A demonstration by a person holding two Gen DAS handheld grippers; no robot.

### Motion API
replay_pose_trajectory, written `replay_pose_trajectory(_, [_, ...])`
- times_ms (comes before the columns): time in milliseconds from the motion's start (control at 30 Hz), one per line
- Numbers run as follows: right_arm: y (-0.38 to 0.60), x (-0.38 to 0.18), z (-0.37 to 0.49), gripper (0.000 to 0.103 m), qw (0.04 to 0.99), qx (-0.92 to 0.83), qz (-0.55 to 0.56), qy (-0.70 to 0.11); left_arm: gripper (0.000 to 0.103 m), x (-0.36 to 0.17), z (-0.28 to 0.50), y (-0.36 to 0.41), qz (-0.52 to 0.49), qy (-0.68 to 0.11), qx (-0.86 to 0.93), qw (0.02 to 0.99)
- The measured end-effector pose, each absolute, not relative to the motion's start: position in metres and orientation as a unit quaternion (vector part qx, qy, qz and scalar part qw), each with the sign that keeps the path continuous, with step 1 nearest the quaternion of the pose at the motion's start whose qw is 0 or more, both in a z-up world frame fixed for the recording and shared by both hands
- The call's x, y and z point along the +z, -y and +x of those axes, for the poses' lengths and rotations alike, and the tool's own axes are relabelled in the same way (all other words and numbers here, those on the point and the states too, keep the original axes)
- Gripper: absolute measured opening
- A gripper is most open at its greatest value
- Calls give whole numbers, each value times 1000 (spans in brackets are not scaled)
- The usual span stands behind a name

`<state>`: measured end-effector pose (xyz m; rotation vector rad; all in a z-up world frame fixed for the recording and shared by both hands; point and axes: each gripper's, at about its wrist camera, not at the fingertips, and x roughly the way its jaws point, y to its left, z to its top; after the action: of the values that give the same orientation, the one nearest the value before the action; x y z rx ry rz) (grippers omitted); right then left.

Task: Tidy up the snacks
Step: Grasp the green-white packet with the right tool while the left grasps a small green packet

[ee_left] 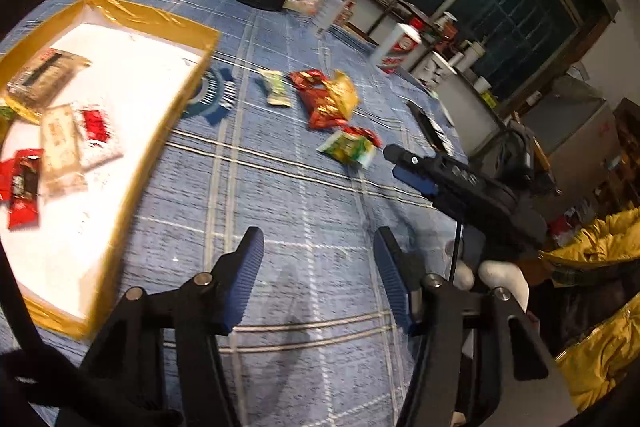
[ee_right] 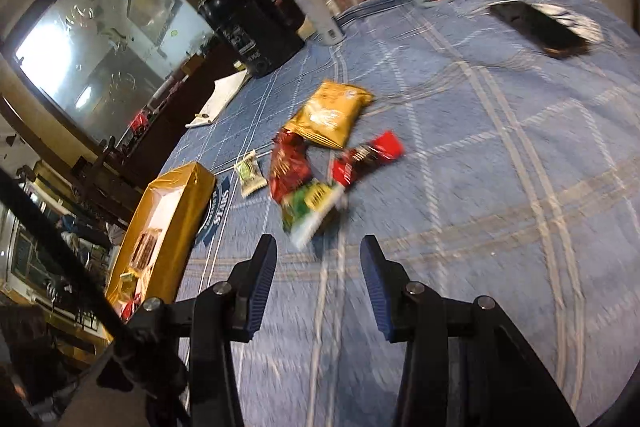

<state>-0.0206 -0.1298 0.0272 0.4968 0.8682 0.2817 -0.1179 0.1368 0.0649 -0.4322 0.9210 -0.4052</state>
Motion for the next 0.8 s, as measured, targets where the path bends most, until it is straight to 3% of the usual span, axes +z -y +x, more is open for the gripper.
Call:
replay_pose_trajectory(267, [108, 9, 18, 46, 872, 119, 214, -424, 70, 75, -64, -155, -206, -449, -160, 854])
replay_pose_trajectory(767, [104, 0, 18, 39, 872, 147, 209, -418, 65, 32, 87, -97, -130, -495, -111, 852])
replay_pose_trajectory(800, [104, 0, 19, 39, 871, 148, 212, -418, 61, 28, 93, -93, -121, -499, -106, 852])
